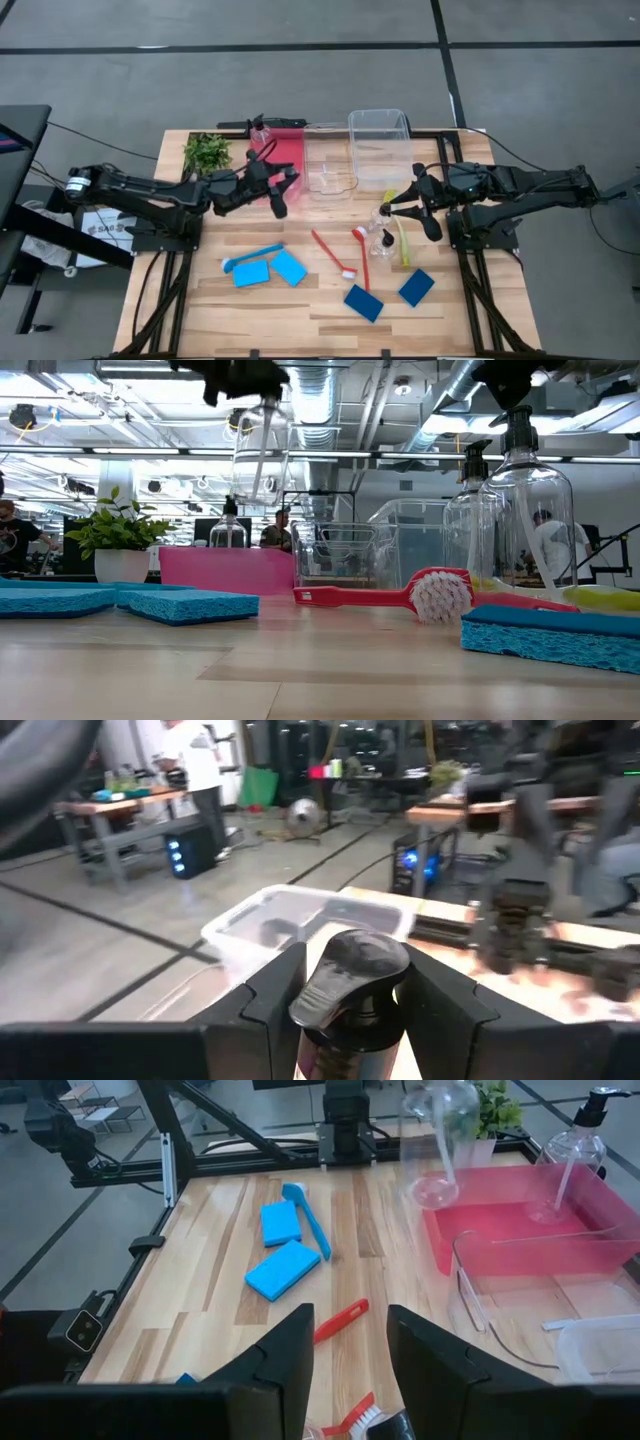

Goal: Pick & Place Kitchen Sink Supplies
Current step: Put the middle left transparent soap dispenser into the red bin

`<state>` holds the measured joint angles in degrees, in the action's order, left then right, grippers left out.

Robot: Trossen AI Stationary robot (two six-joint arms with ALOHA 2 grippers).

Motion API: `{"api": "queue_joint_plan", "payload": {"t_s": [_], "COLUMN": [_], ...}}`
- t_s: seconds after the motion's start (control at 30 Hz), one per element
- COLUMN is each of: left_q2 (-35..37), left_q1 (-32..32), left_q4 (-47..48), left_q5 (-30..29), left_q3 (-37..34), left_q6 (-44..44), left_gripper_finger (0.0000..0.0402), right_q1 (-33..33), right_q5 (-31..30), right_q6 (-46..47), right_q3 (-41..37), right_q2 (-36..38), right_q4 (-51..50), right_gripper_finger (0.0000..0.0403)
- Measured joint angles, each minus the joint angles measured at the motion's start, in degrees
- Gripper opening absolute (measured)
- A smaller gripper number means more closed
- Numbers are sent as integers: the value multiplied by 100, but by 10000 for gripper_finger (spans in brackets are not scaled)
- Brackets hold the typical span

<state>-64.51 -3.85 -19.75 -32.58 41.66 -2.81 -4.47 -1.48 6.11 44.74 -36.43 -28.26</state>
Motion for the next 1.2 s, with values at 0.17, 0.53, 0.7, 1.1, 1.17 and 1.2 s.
{"api": "queue_joint_plan", "payload": {"t_s": [0.17,0.53,0.7,1.1,1.17,1.2], "left_q2": [0,0,-2,-508,-671,-753], "left_q1": [433,1440,1803,2204,2262,2300], "left_q4": [-831,-2146,-2315,-3016,-3144,-3209], "left_q5": [-5,128,572,962,962,964], "left_q3": [-508,-1366,-1437,-1439,-1439,-1439], "left_q6": [7,147,224,227,225,226], "left_gripper_finger": [146,146,146,146,146,146], "right_q1": [0,-2,0,4,4,4], "right_q5": [0,0,-2,-4,-4,-4], "right_q6": [-2,-4,-52,-63,-62,-62], "right_q3": [-1,-1,-1,-3,-3,-3], "right_q2": [-1,-1,1,1,-1,0], "right_q4": [-1,-3,-3,-3,-2,-2], "right_gripper_finger": [123,123,123,123,123,123]}}
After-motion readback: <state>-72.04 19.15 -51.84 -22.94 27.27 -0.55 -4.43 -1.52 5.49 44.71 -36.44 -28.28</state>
